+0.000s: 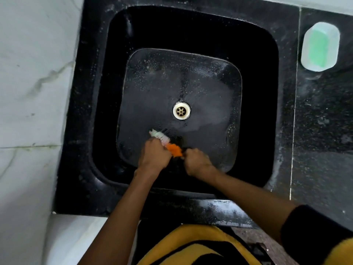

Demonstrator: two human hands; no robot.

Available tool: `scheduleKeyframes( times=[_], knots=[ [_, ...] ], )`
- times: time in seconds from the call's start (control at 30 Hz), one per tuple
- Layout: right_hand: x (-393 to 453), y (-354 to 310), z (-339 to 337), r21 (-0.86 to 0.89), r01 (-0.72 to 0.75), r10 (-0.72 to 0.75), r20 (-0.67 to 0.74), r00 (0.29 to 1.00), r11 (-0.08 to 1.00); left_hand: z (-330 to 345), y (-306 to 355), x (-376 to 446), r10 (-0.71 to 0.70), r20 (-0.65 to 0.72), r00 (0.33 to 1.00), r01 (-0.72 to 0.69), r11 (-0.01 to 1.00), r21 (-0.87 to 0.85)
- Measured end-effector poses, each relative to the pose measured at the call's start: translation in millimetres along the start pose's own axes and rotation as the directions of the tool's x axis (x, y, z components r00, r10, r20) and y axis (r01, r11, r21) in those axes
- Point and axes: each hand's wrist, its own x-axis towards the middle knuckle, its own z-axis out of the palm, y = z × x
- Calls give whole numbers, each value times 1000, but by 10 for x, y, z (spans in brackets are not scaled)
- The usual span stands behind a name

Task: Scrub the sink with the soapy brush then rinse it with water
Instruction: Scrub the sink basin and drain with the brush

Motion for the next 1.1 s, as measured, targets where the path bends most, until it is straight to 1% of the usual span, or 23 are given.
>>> scheduleKeyframes(
  times=[0.03, 0.1, 0.17, 0.23, 0.27, 0.33, 0.4, 0.47, 0.53, 0.57, 0.63, 0.67, 0.7, 0.73, 0.8, 0.83, 0.87, 0.9, 0.93, 0.97, 1.03, 1.07, 1.1],
  knots=[
    [-38, -108, 60, 1, 35, -35, 22, 999, 999, -27, -1, -13, -39, -36, 999, 39, 999, -16],
    [22, -141, -10, -21, 50, -51, -27, 998, 999, -75, -25, -26, -102, -84, 991, 99, 994, -48],
    [221, 14, -236, 9, -63, 63, -143, 988, 998, -101, -40, -30, -122, -114, 986, 117, 992, -55],
    [399, 248, -461, 118, -219, 243, -259, 935, 969, -106, -21, -44, -121, -119, 985, 118, 992, -37],
    [431, 305, -492, 114, -244, 267, -296, 917, 963, -97, -9, -47, -116, -120, 986, 113, 993, -27],
    [362, 223, -430, -18, -154, 142, -285, 948, 988, -86, 34, -60, -109, -128, 986, 108, 994, -12],
    [192, 33, -196, -145, 56, -74, -121, 990, 988, -80, 58, -72, -114, -148, 982, 116, 993, 4],
    [142, 55, -99, -221, 184, -190, -6, 982, 958, -91, 55, -76, -113, -157, 981, 119, 993, 27],
    [283, 262, -291, -177, 82, -102, -107, 989, 981, -96, 24, -83, -86, -152, 985, 93, 995, 39],
    [382, 396, -441, -105, -40, 20, -184, 983, 994, -97, 10, -79, -67, -148, 987, 74, 996, 40],
    [542, 714, -701, 92, -291, 305, -316, 898, 952, -90, 0, -60, -28, -125, 992, 32, 999, 32],
    [582, 785, -720, 134, -342, 367, -340, 866, 930, -77, -5, -43, -7, -114, 993, 10, 1000, 22],
    [576, 764, -686, 94, -350, 360, -362, 860, 932, -58, -7, -23, 23, -100, 995, -22, 1000, 6],
    [543, 652, -606, 6, -280, 262, -368, 892, 960, -29, -11, 2, 58, -84, 995, -60, 998, -12],
    [357, 348, -348, -123, -31, 3, -223, 975, 992, 28, -3, 33, 142, -44, 989, -143, 989, -22],
    [304, 298, -235, -160, 94, -118, -150, 982, 983, 51, -4, 38, 185, -25, 982, -186, 983, -12],
    [328, 345, -214, -203, 156, -187, -141, 972, 967, 65, -3, 37, 223, 3, 975, -223, 975, 9],
    [395, 444, -293, -182, 114, -148, -183, 972, 977, 77, -5, 33, 258, 31, 966, -259, 965, 35],
    [510, 572, -408, -73, 20, -37, -235, 971, 997, 85, -12, 33, 288, 52, 956, -291, 955, 64],
    [602, 730, -549, 80, -123, 142, -296, 945, 989, 88, -19, 38, 309, 62, 949, -314, 946, 83],
    [700, 1092, -769, 288, -373, 458, -339, 822, 882, 92, -29, 45, 325, 72, 943, -331, 940, 85],
    [712, 1180, -766, 323, -412, 507, -316, 802, 852, 90, -26, 54, 326, 77, 942, -332, 940, 77],
    [707, 1162, -710, 269, -377, 455, -356, 816, 887, 88, -15, 62, 329, 79, 941, -335, 940, 72]
  ],
)
